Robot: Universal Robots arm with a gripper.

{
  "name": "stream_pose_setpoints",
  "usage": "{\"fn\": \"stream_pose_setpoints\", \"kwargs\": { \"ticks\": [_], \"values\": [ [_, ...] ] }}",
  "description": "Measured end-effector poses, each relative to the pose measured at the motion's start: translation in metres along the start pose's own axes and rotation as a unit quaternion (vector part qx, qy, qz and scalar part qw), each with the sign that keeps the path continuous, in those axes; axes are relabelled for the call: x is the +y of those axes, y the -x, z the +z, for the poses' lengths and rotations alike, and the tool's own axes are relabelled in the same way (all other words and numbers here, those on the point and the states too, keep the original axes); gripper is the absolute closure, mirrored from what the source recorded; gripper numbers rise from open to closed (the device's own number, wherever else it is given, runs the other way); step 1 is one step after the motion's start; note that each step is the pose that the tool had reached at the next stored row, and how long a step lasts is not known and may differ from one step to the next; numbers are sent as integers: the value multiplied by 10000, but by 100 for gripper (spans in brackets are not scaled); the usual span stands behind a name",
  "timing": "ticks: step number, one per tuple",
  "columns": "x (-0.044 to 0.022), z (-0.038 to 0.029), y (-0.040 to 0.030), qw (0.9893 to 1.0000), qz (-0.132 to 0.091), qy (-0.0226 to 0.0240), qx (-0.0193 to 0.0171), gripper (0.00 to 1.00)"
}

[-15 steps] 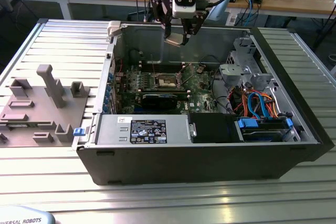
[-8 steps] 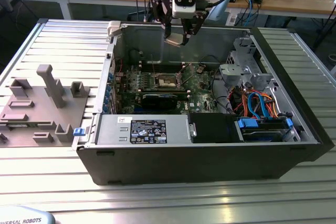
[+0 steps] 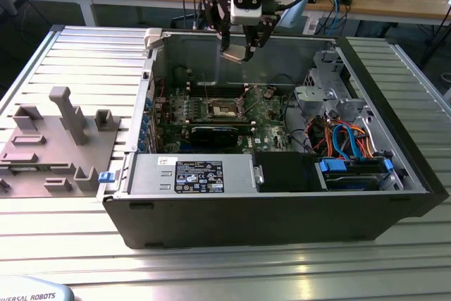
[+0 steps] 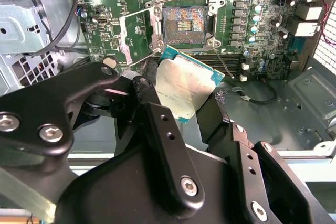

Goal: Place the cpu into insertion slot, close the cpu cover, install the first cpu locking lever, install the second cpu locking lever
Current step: 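Place the cpu into insertion slot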

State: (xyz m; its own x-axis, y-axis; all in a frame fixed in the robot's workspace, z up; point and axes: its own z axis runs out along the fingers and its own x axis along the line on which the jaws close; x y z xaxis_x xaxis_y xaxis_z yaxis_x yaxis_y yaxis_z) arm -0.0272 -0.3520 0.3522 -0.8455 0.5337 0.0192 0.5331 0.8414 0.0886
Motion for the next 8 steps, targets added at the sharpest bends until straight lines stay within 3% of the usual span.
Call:
{"fn": "stream_pose_setpoints", "kwargs": {
  "ticks": [4, 6, 8],
  "values": [
    [0, 1, 0, 10000, 7, 0, -1, 45],
    [-3, 37, 1, 9999, 112, -25, -27, 45],
    [-3, 37, 1, 9999, 113, -26, -28, 45]
  ]
}}
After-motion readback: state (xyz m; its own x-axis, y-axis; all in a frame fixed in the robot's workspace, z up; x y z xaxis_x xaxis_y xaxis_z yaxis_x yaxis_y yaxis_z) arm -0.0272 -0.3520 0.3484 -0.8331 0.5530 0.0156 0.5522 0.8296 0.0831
